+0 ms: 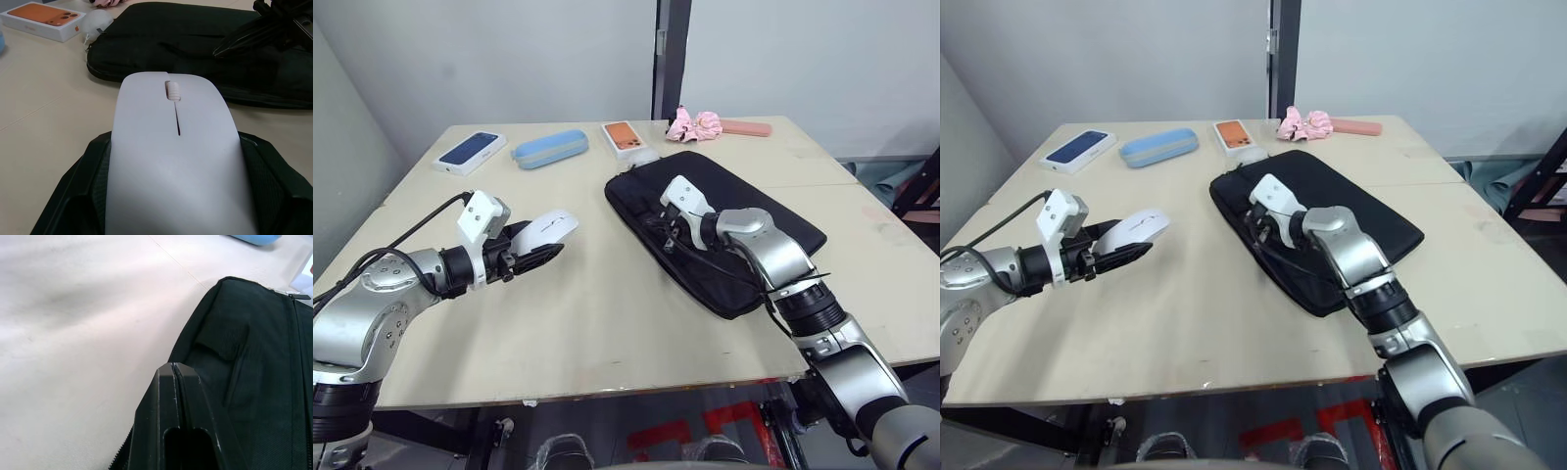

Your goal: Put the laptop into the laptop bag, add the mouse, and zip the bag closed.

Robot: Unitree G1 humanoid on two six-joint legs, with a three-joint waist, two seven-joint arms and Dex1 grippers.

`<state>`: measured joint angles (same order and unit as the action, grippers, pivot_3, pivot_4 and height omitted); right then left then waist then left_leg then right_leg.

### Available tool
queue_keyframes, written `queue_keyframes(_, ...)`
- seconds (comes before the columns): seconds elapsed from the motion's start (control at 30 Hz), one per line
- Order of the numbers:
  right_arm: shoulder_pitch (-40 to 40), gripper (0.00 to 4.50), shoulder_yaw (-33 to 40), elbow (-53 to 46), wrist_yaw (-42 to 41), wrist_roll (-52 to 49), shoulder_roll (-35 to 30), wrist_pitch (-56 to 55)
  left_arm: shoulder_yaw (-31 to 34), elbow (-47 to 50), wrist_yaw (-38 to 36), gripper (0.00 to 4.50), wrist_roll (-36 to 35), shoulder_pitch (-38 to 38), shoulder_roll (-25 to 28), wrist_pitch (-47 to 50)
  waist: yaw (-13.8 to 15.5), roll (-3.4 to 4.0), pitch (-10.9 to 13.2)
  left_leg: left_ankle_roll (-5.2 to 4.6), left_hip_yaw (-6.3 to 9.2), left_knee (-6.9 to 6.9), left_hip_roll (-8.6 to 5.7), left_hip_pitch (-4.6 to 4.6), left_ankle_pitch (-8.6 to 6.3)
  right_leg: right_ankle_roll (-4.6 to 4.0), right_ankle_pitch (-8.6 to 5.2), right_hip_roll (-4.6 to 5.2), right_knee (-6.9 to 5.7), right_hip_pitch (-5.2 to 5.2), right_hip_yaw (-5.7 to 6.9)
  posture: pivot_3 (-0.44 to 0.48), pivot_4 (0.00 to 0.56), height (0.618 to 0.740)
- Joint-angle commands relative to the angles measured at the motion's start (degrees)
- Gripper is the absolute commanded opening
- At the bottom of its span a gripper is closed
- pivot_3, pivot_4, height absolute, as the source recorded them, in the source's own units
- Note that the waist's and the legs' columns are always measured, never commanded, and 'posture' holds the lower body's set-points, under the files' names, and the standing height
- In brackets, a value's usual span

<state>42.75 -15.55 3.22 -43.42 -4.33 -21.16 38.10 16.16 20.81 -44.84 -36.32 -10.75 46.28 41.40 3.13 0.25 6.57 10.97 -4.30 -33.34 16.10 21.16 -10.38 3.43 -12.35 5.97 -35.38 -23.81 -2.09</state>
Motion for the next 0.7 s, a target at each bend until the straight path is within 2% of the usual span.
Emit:
queue_keyframes(0.03,2.4,0.03,1.7,-2.6,-1.1,-0.6,-1.9,-0.2,0.3,1.6,0.0,2.86,-0.3,-0.3,-0.1,-1.0,0.0,0.00,0.0,0.00,0.00,0.00,0.00,0.00,0.00,0.00,0.00,0.00,0.00,0.00,0.00,0.000,0.150,0.740)
queue_keyframes(0.2,1.6,0.03,-0.4,-1.7,-1.6,0.8,-3.0,-2.3,-0.4,1.5,0.3,2.86,-0.1,-0.6,-0.6,-1.3,-0.1,0.00,0.0,-0.01,0.00,0.00,0.00,0.01,0.00,0.00,0.00,0.00,0.00,0.00,0.00,0.000,0.150,0.740)
queue_keyframes(0.37,0.0,1.49,-3.0,-4.0,0.0,2.7,-1.6,-1.4,-0.3,2.0,0.5,2.86,-0.3,-0.3,-0.9,-1.2,-0.3,0.00,0.0,-0.01,-0.01,0.00,0.00,0.01,0.01,0.00,0.00,0.00,-0.02,-0.01,0.00,0.000,0.150,0.740)
queue_keyframes(0.6,-0.2,3.87,-6.1,-4.6,5.0,8.1,-0.6,-0.4,-0.2,2.5,0.8,2.86,-0.4,0.1,-1.1,-1.2,-0.1,0.00,0.0,0.00,-0.01,0.00,0.00,0.00,0.01,0.00,0.00,0.00,-0.01,0.00,0.00,0.000,0.150,0.740)
queue_keyframes(0.7,-0.3,3.87,-7.8,-3.8,6.9,11.3,-0.6,-1.8,-0.4,2.4,0.8,2.86,-0.4,0.1,-1.3,-1.3,-0.1,0.00,0.0,0.00,-0.01,-0.02,0.00,0.00,0.01,0.00,0.00,0.00,-0.01,0.00,0.00,0.000,0.150,0.740)
